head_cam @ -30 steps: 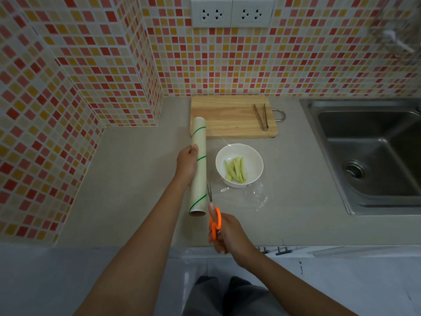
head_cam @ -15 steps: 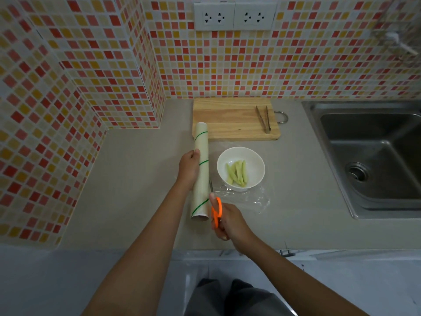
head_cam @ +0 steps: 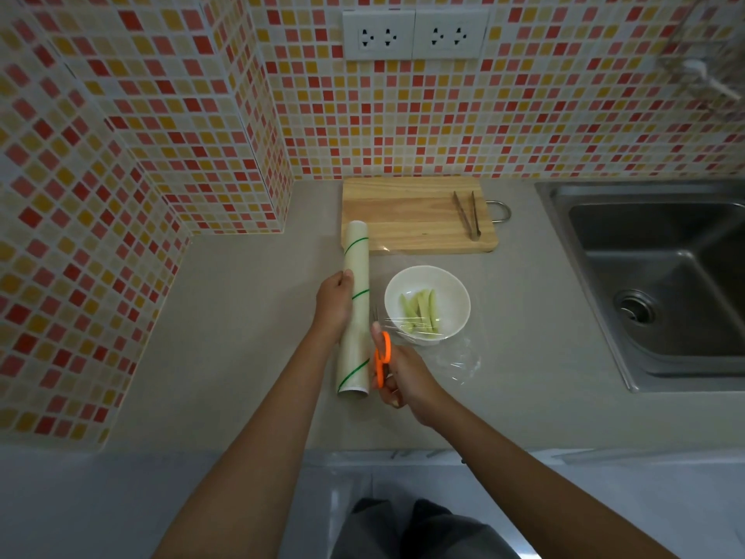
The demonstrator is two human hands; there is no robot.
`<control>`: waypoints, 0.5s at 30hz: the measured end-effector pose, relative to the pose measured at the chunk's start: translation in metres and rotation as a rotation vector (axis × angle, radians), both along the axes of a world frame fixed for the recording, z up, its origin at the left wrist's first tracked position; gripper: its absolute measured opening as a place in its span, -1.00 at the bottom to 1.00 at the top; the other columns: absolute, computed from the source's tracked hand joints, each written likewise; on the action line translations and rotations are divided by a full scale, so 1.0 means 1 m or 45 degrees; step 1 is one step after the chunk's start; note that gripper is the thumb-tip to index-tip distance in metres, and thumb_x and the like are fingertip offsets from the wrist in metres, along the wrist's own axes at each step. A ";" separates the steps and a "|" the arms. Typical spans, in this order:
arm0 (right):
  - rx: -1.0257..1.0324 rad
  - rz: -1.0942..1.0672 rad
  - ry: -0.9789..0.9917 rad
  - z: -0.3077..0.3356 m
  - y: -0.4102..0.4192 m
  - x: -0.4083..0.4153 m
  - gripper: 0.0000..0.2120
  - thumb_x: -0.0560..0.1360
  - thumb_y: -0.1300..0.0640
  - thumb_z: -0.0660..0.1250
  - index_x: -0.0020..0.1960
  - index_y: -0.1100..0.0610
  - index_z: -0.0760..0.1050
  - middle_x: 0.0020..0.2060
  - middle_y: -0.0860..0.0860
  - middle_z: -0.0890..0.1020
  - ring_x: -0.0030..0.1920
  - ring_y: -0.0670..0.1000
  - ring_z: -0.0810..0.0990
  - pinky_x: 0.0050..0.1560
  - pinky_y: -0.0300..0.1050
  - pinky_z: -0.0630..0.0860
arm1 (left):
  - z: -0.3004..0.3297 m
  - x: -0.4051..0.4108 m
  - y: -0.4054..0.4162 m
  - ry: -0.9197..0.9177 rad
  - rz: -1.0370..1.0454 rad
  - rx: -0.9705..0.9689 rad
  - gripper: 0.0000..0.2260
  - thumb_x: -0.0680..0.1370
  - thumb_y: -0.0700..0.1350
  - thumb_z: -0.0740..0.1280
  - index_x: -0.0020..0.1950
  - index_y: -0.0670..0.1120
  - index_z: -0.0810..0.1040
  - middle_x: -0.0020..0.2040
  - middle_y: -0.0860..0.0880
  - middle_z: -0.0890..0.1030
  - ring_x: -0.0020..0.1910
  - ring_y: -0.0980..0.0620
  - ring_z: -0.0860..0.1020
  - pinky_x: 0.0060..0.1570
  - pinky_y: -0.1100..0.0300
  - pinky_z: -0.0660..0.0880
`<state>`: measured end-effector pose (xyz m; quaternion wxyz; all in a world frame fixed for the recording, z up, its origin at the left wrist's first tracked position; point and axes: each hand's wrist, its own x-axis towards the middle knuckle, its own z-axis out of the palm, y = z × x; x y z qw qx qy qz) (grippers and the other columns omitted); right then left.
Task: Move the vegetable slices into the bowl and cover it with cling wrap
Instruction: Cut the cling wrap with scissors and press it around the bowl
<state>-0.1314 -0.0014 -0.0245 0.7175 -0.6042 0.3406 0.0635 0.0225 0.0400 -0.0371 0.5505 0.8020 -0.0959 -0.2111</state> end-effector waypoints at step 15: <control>-0.043 -0.032 -0.061 0.002 -0.015 0.026 -0.42 0.48 -0.33 0.18 -0.45 0.14 0.33 -0.49 0.15 0.42 -0.70 -0.03 0.25 -0.58 -0.36 0.15 | 0.001 -0.001 0.002 0.023 -0.001 -0.034 -0.71 0.63 -0.09 0.08 -0.18 -0.19 0.45 -0.22 -0.21 0.48 -0.23 -0.04 0.43 -0.17 0.11 0.34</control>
